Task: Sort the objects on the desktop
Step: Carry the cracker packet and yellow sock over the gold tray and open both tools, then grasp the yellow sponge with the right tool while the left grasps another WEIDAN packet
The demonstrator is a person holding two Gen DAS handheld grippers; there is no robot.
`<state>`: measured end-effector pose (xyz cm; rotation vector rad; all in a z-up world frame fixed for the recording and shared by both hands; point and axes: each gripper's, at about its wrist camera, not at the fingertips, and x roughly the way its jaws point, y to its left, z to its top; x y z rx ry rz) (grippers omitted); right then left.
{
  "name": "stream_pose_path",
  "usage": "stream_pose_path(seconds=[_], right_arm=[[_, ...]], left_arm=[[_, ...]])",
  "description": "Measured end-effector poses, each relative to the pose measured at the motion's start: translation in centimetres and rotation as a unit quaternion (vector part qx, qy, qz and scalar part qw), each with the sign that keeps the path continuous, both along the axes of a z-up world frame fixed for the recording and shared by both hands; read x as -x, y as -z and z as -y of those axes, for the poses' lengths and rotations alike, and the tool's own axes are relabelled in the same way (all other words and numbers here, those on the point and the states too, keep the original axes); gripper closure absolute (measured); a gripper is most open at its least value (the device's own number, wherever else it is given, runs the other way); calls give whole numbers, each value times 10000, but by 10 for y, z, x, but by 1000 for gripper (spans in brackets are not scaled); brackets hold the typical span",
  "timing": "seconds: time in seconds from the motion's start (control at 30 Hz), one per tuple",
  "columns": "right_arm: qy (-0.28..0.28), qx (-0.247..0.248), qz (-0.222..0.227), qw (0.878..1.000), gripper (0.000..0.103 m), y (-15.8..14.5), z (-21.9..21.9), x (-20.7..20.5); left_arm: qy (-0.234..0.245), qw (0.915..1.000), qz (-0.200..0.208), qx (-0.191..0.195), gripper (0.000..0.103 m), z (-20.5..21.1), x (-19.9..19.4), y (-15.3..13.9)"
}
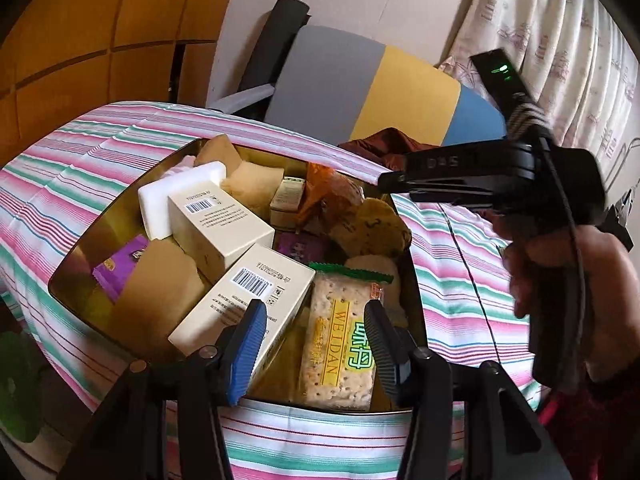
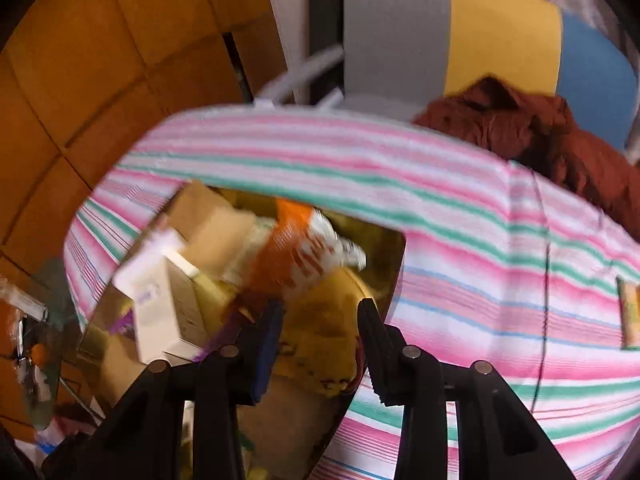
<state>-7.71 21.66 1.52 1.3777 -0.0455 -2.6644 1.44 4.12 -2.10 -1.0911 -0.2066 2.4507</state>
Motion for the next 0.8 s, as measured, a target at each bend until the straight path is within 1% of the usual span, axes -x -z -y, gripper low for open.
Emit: stream_pose_path(seconds=[0.07, 0.1, 0.17, 0.2, 0.23, 0.33, 0.37, 0.4, 0.47, 0.5, 0.53, 0.57, 0.63, 0.7, 0.8], right_arm=[[-109, -293, -5, 9995, 63, -2, 7, -2], [-211, -299, 117, 9993, 64, 1, 11, -1], [-305, -163, 427, 9985, 71, 9, 17, 4], [-305, -160, 663, 9972, 71, 18, 19, 7], [-267, -203, 763, 9965, 71, 26, 21, 10], [-256, -320, 721, 9966, 71, 36, 26, 20], [-254, -247, 709, 9969, 68, 39, 25, 24], [-226, -146, 708, 9971, 68, 39, 22, 26], [-159, 192, 663, 9975, 68, 33, 12, 22], [-162, 418, 569, 9974, 68, 26, 6, 16], [-174, 560, 465, 9972, 66, 20, 1, 9], [-185, 617, 384, 9972, 57, 15, -1, 4], [-178, 590, 193, 9979, 44, 5, -8, -10], [-207, 546, 109, 9982, 43, -1, -15, -21], [-212, 542, 100, 9983, 43, -4, -25, -33]], left_arm=[[26, 10000, 53, 74, 52, -3, 1, 1], [21, 9999, 75, 150, 52, -5, 1, 2], [11, 9997, 70, 214, 52, -6, 0, 1], [11, 9997, 68, 214, 52, -6, -1, 1], [-1, 9997, 67, 221, 52, -5, -1, 0], [-104, 9991, 99, 399, 51, -6, -1, -1], [-155, 9987, 129, 475, 51, -6, -1, -1], [-193, 9982, 177, 532, 51, -6, 1, -1], [-279, 9977, 233, 566, 51, -4, 2, -1], [-317, 9976, 237, 568, 50, -3, 2, -1], [-352, 9975, 238, 572, 49, -3, 2, -2], [-382, 9973, 239, 587, 48, -3, 2, -3], [-409, 9968, 225, 655, 47, -7, 2, -4], [-425, 9959, 228, 762, 47, -13, 2, -5], [-429, 9947, 243, 898, 47, -22, 2, -6]])
